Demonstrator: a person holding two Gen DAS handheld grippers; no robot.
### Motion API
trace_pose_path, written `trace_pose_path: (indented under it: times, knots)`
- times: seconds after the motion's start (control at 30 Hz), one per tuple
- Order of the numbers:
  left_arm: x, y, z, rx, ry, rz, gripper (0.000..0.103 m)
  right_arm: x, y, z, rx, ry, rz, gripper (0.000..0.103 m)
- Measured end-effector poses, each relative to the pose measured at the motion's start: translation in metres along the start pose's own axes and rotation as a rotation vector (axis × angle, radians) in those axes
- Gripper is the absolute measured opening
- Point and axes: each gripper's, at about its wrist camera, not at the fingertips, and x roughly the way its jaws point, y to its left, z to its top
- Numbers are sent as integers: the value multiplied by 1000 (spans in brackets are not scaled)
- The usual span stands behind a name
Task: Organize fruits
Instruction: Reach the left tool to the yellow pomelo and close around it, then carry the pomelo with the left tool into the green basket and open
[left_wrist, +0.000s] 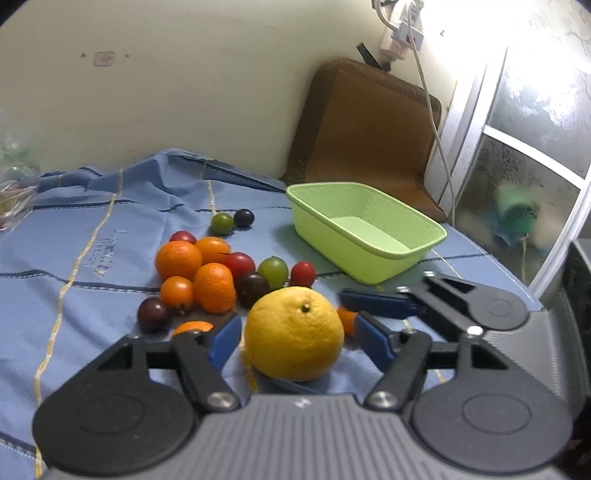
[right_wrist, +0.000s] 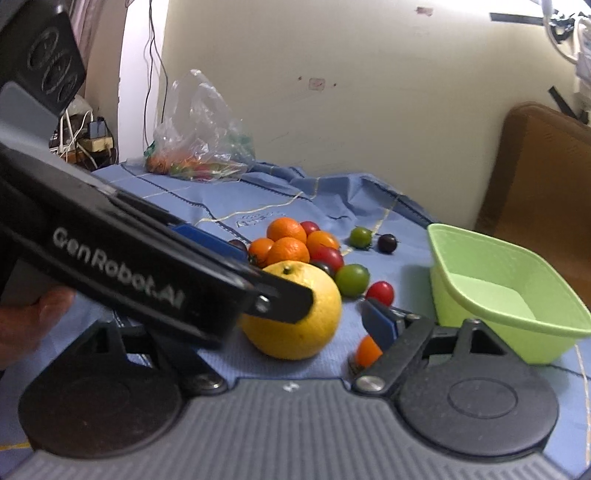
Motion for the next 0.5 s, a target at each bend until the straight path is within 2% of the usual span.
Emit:
trace_pose_path:
  times: [0.1, 0.13, 0.27, 0.37, 0.5]
  knots:
    - [6, -6, 1, 31, 7, 30, 64, 11, -1, -2, -1, 43, 10, 73]
    - [8, -6, 1, 39, 7, 41, 61, 13, -2, -3, 2, 54, 3, 69]
    - [4, -7, 0, 34, -2, 30, 59, 8, -6, -4, 36, 57, 11, 68]
    - [-1, -15, 10, 44, -34, 18, 59, -3, -8, -3, 65, 26, 1, 68]
    - [3, -39, 41, 103, -97, -5, 59, -19, -25, 14, 67, -59, -72, 68]
